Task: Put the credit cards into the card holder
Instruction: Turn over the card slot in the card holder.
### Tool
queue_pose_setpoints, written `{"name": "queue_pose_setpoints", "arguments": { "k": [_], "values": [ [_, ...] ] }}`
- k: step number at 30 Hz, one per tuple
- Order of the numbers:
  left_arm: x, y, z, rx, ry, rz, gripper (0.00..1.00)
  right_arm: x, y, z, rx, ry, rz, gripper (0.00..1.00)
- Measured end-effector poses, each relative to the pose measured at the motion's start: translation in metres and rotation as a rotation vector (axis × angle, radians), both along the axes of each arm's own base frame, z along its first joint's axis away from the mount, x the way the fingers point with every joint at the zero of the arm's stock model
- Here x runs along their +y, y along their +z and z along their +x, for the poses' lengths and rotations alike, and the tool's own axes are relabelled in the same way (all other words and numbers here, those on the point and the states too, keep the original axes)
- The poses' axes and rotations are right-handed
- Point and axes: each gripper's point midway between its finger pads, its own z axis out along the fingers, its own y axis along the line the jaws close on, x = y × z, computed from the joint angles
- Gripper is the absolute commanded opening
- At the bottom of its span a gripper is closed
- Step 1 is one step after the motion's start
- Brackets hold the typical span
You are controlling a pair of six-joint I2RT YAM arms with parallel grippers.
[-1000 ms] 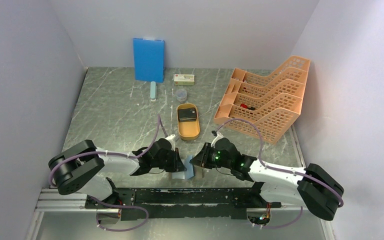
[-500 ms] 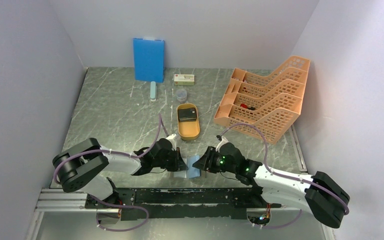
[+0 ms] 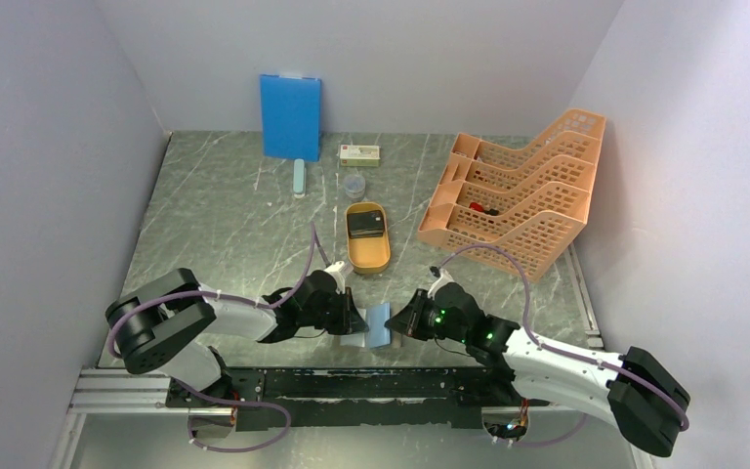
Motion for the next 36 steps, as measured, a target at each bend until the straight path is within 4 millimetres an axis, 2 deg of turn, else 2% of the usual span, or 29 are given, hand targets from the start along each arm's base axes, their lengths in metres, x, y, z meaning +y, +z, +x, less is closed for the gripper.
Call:
{"name": "queue_pose_setpoints", "arguments": {
  "k": [2,5,8,14,18,20,29,36],
  "values": [
    [0.000,0.000,0.000,0.000,0.000,-0.001,0.05,0.000,0.000,0.000,0.000,-0.001,0.000,0.15],
    [0.000,0.000,0.000,0.000,0.000,-0.001,0.05,0.000,0.000,0.000,0.001,-0.002,-0.001,0.30],
    [0.000,0.000,0.000,0.000,0.000,-0.001,0.05,-0.001,0.000,0.000,0.002,-0.004,-0.002,0.33],
    [-0.001,0.000,0.001,0.000,0.001,-0.006,0.05,-0.005,0.003,0.002,-0.012,-0.026,-0.003,0.16],
    [-0.002,0.000,0.001,0.000,0.003,-0.009,0.05,-0.007,0.000,0.001,-0.006,-0.031,-0.010,0.03],
    [-0.002,0.000,0.001,0.000,0.003,-0.010,0.05,-0.009,-0.002,0.000,-0.005,-0.033,-0.013,0.00],
    [-0.003,0.000,0.001,0.001,0.003,-0.011,0.07,-0.010,-0.007,0.000,0.004,-0.031,-0.034,0.00],
    [-0.001,0.002,0.001,-0.002,0.003,-0.008,0.29,-0.013,-0.030,-0.001,0.051,-0.017,-0.130,0.00]
  ]
}}
